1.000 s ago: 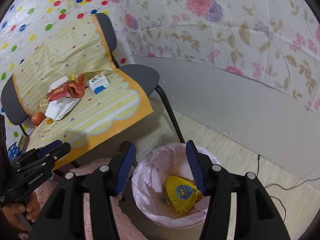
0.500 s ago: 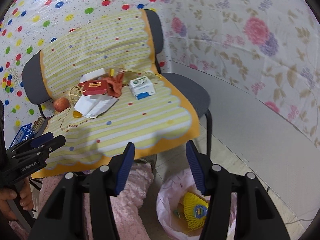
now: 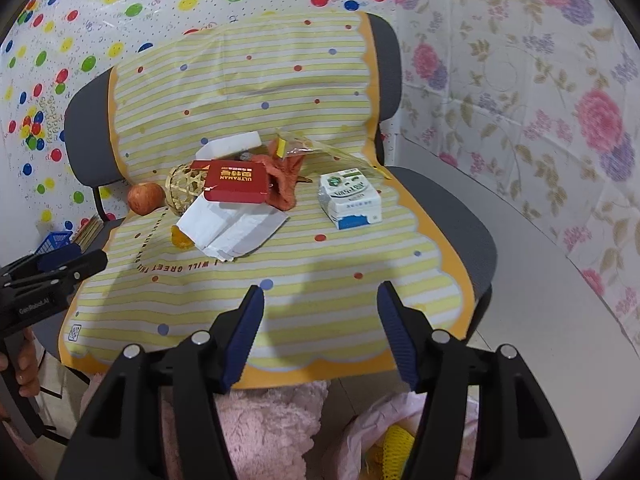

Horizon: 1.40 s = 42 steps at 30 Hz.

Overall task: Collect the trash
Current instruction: 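Move the right gripper back to the chair and grasp the clear snack bag, then grasp the white foam block with the left gripper while the right gripper lifts the snack bag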

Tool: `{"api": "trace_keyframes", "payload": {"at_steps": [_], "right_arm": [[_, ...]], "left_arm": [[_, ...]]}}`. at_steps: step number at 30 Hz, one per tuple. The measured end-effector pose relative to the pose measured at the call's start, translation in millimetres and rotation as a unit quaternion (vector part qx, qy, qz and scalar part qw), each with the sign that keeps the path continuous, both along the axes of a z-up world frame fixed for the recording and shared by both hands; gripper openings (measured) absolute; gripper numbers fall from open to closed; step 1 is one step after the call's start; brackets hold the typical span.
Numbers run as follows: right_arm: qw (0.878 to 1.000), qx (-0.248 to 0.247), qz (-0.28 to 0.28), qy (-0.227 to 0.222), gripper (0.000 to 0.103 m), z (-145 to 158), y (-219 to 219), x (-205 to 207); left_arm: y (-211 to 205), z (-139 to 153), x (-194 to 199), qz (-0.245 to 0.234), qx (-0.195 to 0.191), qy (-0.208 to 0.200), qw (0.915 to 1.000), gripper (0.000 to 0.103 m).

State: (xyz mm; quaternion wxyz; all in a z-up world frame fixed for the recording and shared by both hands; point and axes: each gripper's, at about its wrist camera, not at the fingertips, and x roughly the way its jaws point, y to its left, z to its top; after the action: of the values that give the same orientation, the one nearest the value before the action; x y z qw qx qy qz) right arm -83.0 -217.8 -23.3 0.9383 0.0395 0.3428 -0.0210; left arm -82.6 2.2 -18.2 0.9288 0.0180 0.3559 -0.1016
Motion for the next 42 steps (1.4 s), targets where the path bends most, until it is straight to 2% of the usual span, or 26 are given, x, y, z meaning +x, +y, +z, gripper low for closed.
{"api": "trace_keyframes", "payload": {"at_steps": [9,19,24,31,34,36,39,42], "right_arm": [[0.998,-0.053,0.022,-0.004,0.058,-4.7,10.4,77.3],[0.995,-0.093,0.045,-0.003,0.058,-21.9,-4.3,191.7],[0.985,-0.163,0.048,0.016,0.058,-38.9,-6.5,242.5],[0.975,-0.210,0.065,0.037,0.057,-52.0,-1.9,290.3],[0.971,-0.222,0.080,0.046,0.037,-55.1,0.4,301.7],[0.970,-0.222,0.083,0.045,0.013,-49.2,-2.1,303.2],[0.976,-0.210,0.061,-0.002,0.002,-21.5,-12.2,290.7],[0.981,-0.178,0.024,-0.071,0.002,19.2,-26.9,267.7]], "left_arm": [[3.4,-0.8,60.0,0.005,0.012,-0.007,0.9999,0.072],[-5.1,-4.9,141.9,0.007,0.014,-0.004,0.9999,0.072],[-1.2,-5.8,172.4,0.012,0.010,-0.007,0.9999,0.072],[-0.3,-4.3,189.2,0.009,0.008,-0.005,0.9999,0.072],[-0.2,-2.5,187.9,0.007,0.008,-0.005,0.9999,0.072],[0.0,0.3,187.4,0.006,0.007,-0.007,0.9999,0.072],[-2.8,5.8,185.5,0.000,0.007,-0.010,0.9999,0.072],[-14.4,10.2,184.7,-0.018,0.011,-0.011,0.9997,0.078]]}}
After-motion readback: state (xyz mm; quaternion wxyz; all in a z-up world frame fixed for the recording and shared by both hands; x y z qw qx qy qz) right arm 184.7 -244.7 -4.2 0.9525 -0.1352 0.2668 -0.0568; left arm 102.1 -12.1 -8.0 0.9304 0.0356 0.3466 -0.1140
